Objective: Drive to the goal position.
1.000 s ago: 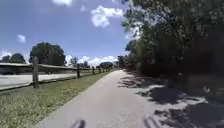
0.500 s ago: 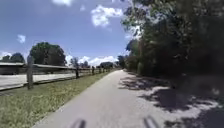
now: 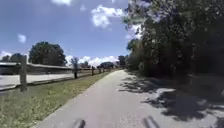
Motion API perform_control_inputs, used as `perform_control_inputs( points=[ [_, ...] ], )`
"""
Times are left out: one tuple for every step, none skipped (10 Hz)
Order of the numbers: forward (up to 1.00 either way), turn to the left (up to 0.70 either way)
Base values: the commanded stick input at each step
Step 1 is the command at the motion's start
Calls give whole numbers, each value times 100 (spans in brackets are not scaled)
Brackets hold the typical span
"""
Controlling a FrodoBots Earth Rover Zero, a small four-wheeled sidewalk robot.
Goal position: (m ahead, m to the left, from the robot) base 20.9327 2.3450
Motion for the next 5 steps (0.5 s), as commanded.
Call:
perform_control_inputs(
  points=[
    [50,0],
    [50,0],
    [50,0],
    [50,0],
    [50,0]
  ],
)
